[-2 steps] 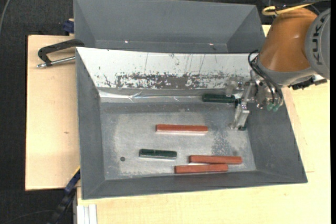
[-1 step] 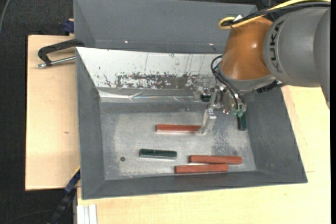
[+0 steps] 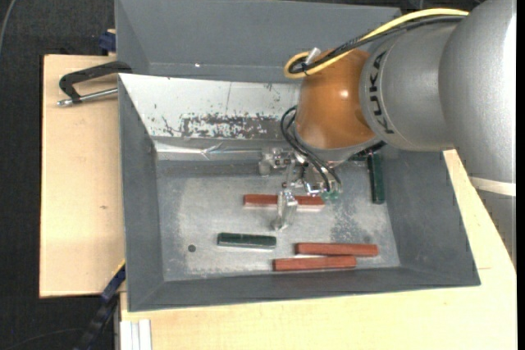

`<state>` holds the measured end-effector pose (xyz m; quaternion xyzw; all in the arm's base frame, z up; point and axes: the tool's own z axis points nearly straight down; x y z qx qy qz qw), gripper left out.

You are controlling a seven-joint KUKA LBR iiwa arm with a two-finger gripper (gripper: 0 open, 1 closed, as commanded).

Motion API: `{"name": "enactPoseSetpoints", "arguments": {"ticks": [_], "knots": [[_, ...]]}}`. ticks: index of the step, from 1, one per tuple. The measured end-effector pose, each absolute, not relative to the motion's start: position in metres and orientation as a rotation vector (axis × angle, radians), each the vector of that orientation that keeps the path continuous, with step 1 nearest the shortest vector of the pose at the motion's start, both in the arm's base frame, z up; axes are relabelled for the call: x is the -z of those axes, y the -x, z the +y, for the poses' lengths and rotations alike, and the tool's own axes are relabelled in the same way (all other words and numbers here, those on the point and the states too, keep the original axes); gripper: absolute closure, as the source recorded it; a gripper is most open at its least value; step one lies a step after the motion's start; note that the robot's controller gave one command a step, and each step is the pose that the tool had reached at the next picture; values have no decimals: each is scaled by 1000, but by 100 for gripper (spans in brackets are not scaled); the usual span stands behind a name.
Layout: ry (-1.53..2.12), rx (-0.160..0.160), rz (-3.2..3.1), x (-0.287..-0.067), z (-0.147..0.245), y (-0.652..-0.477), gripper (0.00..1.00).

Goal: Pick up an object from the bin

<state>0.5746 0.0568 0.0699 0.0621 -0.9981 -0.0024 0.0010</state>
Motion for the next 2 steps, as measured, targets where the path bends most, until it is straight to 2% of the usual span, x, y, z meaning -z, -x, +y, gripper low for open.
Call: {"name": "enactPoseSetpoints", "arguments": {"ticks": [1, 2], "knots": [[-186, 2, -3136, -71, 52, -576, 100], [-400, 2, -3122, -206, 59, -563, 100]]}}
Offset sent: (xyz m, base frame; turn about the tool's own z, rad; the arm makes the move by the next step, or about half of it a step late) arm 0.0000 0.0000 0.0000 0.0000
